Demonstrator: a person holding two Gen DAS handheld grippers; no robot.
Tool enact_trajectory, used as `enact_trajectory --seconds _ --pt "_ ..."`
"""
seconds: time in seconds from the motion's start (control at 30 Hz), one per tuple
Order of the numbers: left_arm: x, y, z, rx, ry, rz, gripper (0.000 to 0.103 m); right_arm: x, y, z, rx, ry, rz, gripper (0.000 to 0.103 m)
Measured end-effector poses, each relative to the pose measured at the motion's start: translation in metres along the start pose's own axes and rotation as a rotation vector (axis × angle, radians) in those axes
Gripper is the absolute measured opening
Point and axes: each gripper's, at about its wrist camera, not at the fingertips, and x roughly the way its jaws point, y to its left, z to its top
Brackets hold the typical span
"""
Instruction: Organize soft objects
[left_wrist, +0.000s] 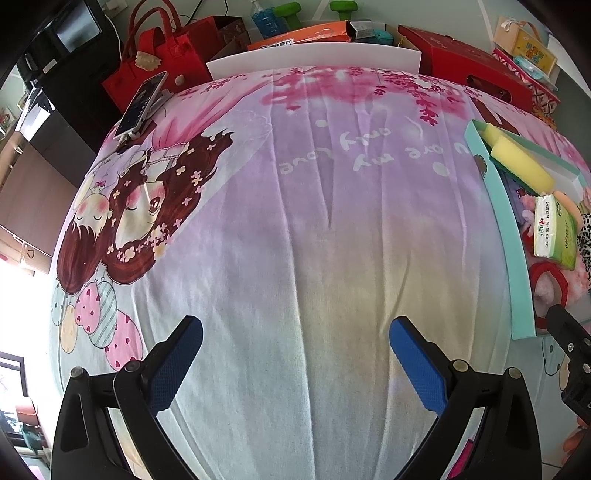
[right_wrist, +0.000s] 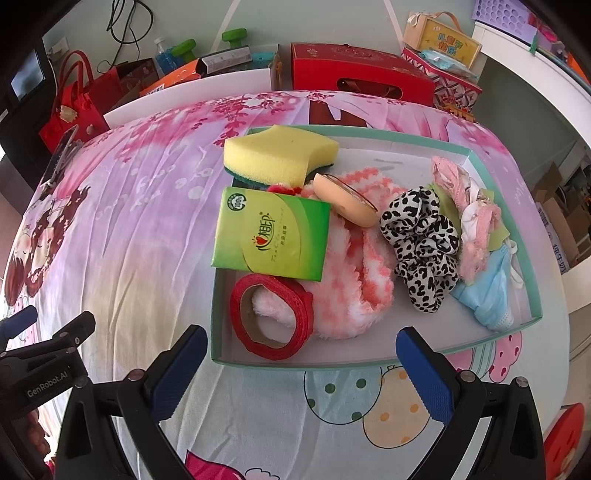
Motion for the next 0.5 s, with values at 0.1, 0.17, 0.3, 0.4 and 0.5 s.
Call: enact_trajectory --seconds 0.1,0.17,0.3,0.4,0.5 --pt "-0.0003 0.0004 -0.0001 -0.003 -0.002 0.000 0.101 0.0002 0.0001 0.0001 0.001 0.000 0.000 0.103" --pt "-0.0007 0.0005 -0.0002 -0.003 -0.004 0.001 0.101 0.0002 -0.0002 0.0000 0.002 -0.001 -0.001 0.103" --pt "-0.0022 -0.0001 -0.0009 0.000 -0.011 0.002 0.101 0.0018 -0.0014 -0.0012 0.004 0.000 -0.002 0.103" --pt "-0.0032 -0.0008 -0.0009 0.005 -0.015 0.000 0.101 0.0017 -0.0022 -0.0009 0.005 0.000 -0.002 0.103" --pt "-0.0024 -0.0006 -0.0007 0.005 -0.012 -0.002 0.101 0.0012 -0.0016 -0.0003 0.004 0.001 -0.002 0.103"
